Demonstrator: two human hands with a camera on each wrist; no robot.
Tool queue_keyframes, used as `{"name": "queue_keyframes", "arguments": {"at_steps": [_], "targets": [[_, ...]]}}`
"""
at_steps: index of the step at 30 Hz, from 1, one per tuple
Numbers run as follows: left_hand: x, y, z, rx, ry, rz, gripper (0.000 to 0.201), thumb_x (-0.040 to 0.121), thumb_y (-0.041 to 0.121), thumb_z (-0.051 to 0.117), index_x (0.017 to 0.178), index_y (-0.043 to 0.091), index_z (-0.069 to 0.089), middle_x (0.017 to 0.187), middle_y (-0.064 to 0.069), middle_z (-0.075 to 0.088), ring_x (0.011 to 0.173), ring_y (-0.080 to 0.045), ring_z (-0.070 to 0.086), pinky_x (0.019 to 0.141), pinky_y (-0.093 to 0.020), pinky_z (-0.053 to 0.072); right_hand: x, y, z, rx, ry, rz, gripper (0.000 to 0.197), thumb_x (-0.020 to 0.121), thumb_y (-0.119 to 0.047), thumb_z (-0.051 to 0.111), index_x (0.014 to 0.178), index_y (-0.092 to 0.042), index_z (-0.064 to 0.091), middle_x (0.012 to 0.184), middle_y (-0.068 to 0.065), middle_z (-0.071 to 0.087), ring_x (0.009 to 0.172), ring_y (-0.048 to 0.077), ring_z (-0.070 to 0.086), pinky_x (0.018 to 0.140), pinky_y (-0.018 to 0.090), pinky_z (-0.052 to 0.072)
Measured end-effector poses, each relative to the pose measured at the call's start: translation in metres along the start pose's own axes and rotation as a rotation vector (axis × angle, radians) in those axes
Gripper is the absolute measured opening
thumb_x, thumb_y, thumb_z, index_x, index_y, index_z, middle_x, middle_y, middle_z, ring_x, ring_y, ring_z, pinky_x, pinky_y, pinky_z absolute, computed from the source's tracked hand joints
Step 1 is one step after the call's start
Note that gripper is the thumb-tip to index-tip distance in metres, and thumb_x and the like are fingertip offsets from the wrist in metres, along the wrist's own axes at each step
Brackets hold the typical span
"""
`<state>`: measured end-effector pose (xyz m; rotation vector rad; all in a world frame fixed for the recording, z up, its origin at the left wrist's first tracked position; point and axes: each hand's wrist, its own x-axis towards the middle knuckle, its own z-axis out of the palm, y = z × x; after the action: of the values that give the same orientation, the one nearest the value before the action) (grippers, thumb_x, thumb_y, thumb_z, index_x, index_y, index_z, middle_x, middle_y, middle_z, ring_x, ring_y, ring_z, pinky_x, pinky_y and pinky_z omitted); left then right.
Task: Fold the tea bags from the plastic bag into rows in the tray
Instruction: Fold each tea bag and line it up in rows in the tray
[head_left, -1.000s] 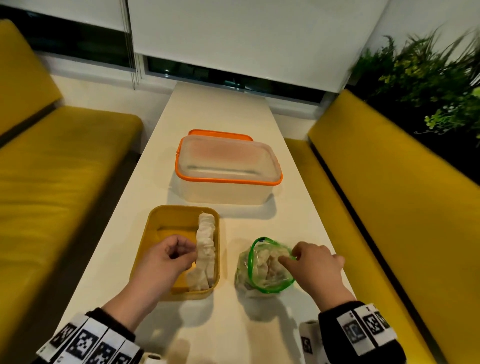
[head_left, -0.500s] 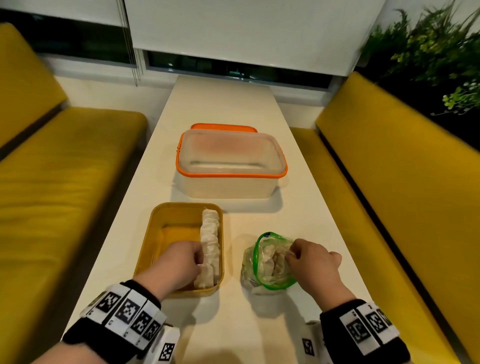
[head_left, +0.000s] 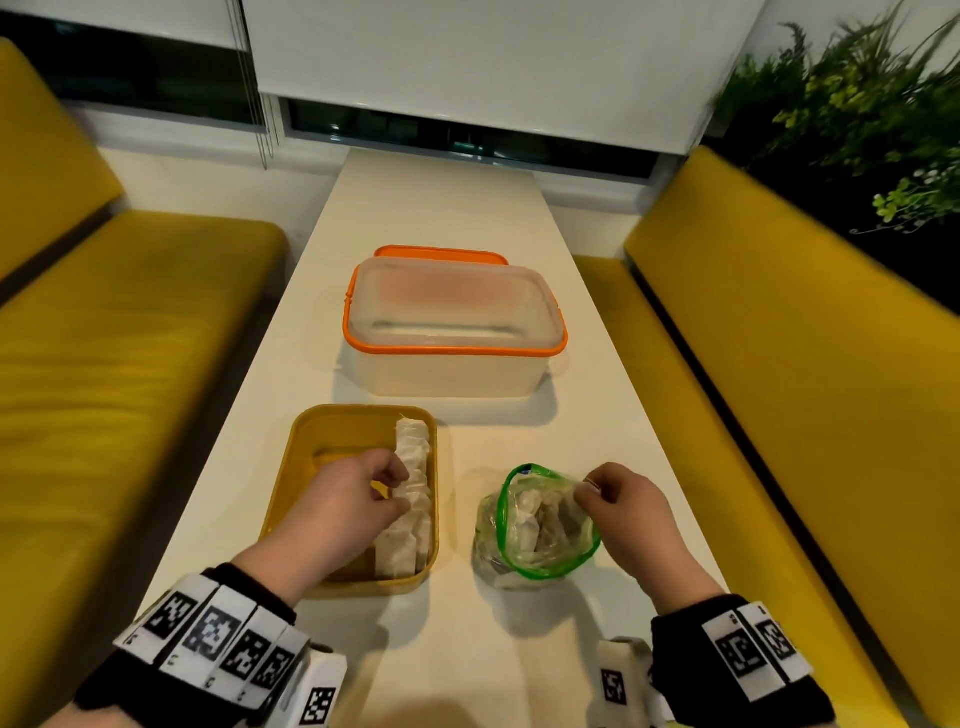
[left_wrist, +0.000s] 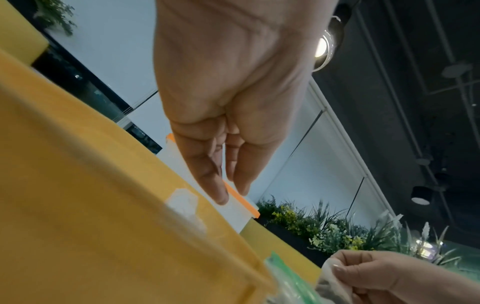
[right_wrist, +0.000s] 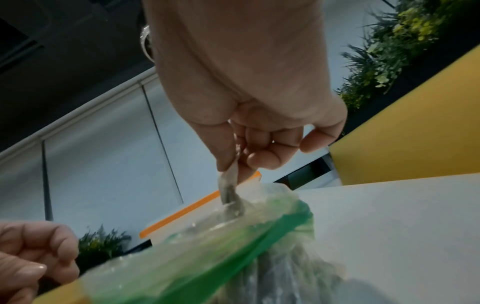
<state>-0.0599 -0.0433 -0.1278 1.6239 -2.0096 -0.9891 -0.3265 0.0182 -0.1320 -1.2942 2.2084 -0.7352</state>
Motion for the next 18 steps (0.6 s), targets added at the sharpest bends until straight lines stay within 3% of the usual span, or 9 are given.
{"name": "queue_keyframes", "arguments": {"at_steps": [2,8,14,18], "targets": [[-0.001,0.005,0.000,-0.037,0.017,0.029,0.016,0.080,0.018,0.072,0.091,0.026,0.062,0.086,0.018,0.059,0.077,-0.005,0.060,0.063,-0.017,0.046,0.001,-0.001,-0.003,0.119,0.020,0.014,0.012,0.087,-0.019,0.062,0.076,-0.016,0.061,0.071,0.002,0.062,0.066,0.016,0.053,0.060,0.029,0.043],[-0.003,0.009,0.004,-0.042,0.006,0.063,0.013,0.081,0.021,0.071,0.088,0.027,0.062,0.088,0.014,0.062,0.075,-0.002,0.058,0.058,-0.011,0.041,0.003,0.000,-0.005,0.341,0.016,0.061,0.010,0.086,-0.014,0.066,0.076,-0.010,0.066,0.071,0.006,0.064,0.067,0.018,0.054,0.064,0.033,0.045],[-0.005,0.004,0.006,-0.063,-0.026,0.052,0.022,0.080,0.022,0.072,0.079,0.037,0.056,0.086,0.014,0.061,0.075,-0.002,0.057,0.058,-0.010,0.039,-0.001,-0.008,0.005,0.096,-0.056,0.014,0.005,0.083,-0.017,0.069,0.079,-0.014,0.067,0.066,-0.002,0.061,0.061,0.010,0.053,0.053,0.022,0.039],[-0.010,0.008,0.009,-0.147,-0.044,0.083,0.019,0.078,0.027,0.074,0.079,0.038,0.058,0.087,0.014,0.065,0.080,-0.003,0.062,0.067,-0.013,0.045,-0.006,-0.023,0.004,0.216,-0.080,-0.022,0.009,0.079,-0.014,0.072,0.074,-0.010,0.067,0.069,0.012,0.065,0.064,0.016,0.056,0.063,0.030,0.046]]}}
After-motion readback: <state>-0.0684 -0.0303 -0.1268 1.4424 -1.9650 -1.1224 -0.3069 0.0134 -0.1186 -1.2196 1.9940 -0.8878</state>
